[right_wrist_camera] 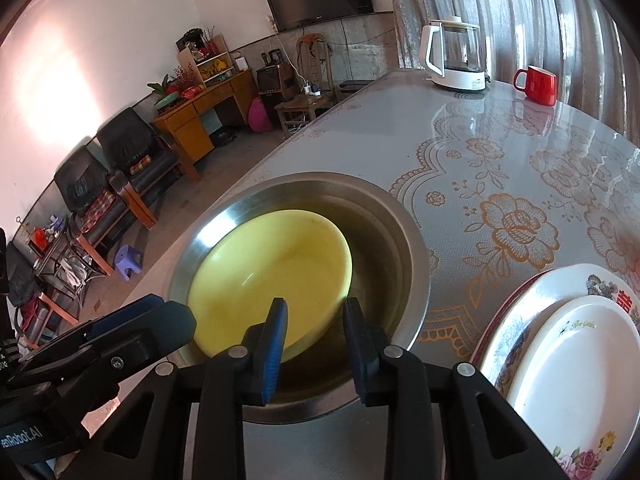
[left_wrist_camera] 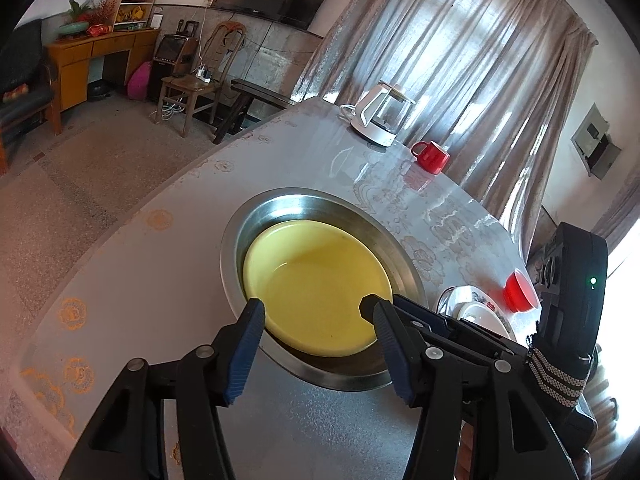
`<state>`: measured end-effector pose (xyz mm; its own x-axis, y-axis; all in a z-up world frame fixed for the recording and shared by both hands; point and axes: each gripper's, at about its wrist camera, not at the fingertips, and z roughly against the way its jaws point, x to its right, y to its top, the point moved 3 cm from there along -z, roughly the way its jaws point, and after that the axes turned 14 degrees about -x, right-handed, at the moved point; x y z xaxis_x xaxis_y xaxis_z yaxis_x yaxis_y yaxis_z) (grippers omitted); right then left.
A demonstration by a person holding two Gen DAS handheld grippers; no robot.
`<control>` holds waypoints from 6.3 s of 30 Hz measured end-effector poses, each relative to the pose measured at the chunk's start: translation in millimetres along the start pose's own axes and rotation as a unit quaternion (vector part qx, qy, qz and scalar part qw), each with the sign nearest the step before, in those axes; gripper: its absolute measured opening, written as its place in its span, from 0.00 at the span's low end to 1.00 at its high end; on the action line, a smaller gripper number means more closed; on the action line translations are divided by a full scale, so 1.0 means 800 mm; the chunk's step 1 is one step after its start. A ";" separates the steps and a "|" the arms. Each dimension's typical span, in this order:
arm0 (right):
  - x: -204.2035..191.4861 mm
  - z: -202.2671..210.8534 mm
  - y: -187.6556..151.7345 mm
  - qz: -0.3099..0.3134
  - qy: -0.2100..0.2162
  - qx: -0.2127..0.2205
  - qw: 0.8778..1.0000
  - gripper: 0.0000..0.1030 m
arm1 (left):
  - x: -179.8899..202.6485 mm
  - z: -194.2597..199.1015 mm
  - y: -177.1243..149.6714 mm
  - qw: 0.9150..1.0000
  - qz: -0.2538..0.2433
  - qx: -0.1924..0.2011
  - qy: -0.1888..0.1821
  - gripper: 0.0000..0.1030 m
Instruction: Organize plates and bowls
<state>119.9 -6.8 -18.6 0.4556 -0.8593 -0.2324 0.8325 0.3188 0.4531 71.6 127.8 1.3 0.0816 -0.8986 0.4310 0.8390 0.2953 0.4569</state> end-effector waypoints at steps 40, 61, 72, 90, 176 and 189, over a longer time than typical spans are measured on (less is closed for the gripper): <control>0.044 0.052 -0.031 -0.068 0.028 0.047 0.996 0.35 | 0.034 0.005 -0.006 0.998 -0.056 0.012 0.039 0.58; 0.154 0.121 -0.078 -0.180 -0.001 0.098 0.979 0.35 | 0.113 -0.017 -0.014 0.988 -0.148 -0.007 0.035 0.58; 0.241 0.164 -0.131 -0.268 -0.036 0.121 0.955 0.44 | 0.178 -0.050 -0.019 0.978 -0.205 -0.042 0.013 0.58; 0.357 0.199 -0.180 -0.369 -0.070 0.142 0.916 0.47 | 0.286 -0.111 0.001 0.962 -0.247 -0.106 -0.037 0.54; 0.328 0.205 -0.090 -0.288 -0.026 0.178 0.941 0.11 | 0.337 -0.118 0.018 0.967 -0.209 -0.098 -0.111 0.20; 0.255 0.179 -0.063 -0.228 0.000 0.159 0.961 0.11 | 0.267 -0.072 0.016 0.976 -0.183 -0.065 -0.102 0.20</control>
<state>125.6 -255.3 34.3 0.0671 -0.8809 -0.4686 0.8070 -0.2282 0.5447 131.0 -79.0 54.4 -0.3341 -0.8488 0.4097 0.8541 -0.0888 0.5125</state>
